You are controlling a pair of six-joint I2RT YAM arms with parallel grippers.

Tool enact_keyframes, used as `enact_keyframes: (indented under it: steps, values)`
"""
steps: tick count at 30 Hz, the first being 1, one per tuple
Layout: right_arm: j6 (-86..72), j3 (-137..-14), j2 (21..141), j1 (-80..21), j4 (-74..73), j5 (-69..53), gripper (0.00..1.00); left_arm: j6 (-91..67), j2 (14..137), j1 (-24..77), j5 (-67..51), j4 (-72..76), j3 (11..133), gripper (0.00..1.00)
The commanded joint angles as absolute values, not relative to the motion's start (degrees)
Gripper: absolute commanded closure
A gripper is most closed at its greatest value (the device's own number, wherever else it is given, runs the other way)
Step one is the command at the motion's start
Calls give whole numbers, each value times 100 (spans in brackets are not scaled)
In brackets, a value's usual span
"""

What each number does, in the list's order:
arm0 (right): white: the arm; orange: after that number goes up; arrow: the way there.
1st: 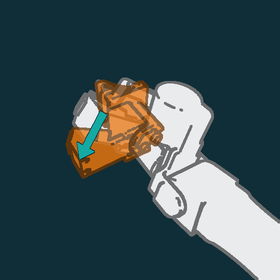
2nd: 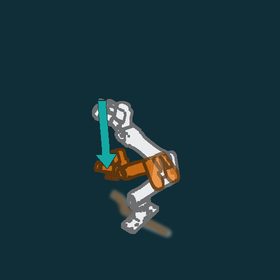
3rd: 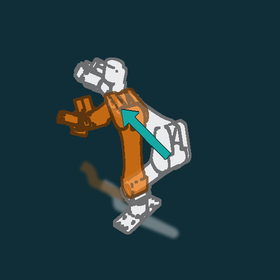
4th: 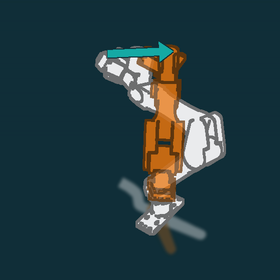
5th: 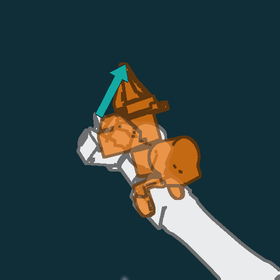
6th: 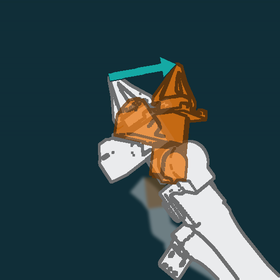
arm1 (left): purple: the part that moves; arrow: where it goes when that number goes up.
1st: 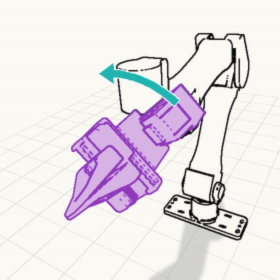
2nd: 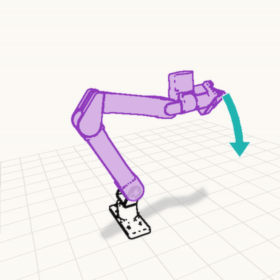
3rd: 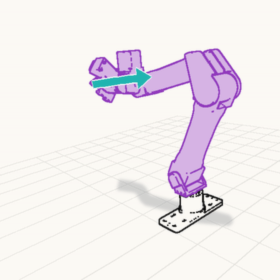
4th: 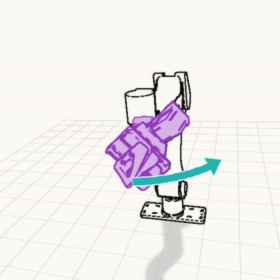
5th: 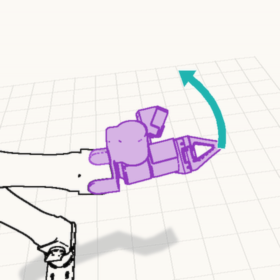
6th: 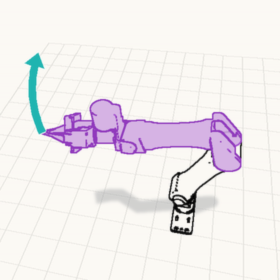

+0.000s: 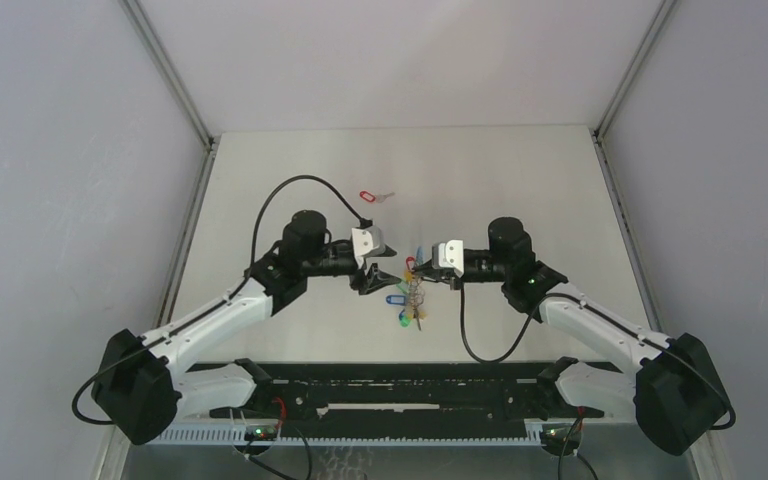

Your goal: Put the keys on the keyring

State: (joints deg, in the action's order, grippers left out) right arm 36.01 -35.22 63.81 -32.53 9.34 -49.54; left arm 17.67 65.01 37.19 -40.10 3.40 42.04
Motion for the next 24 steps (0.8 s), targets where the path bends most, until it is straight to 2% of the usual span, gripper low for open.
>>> enact_keyframes:
  steps: [1, 3, 9, 14, 24]
  values:
    - [3736, -3826, 6333, -3211, 1165, -5213, 100, 1950, 6728, 3842, -4434, 527, 4620, 43]
    - [3732, -3823, 6320, -3209, 1152, -5229, 100, 1929, 6822, 3885, -4442, 535, 4638, 50]
    - [3694, -3824, 6318, -3212, 1192, -5314, 100, 1774, 6955, 3972, -4342, 824, 4555, 58]
    - [3683, -3823, 6319, -3209, 1169, -5355, 100, 1766, 7009, 3999, -4297, 874, 4569, 60]
    - [3533, -3823, 6324, -3208, 1286, -5423, 100, 1718, 7062, 4047, -4315, 932, 4561, 71]
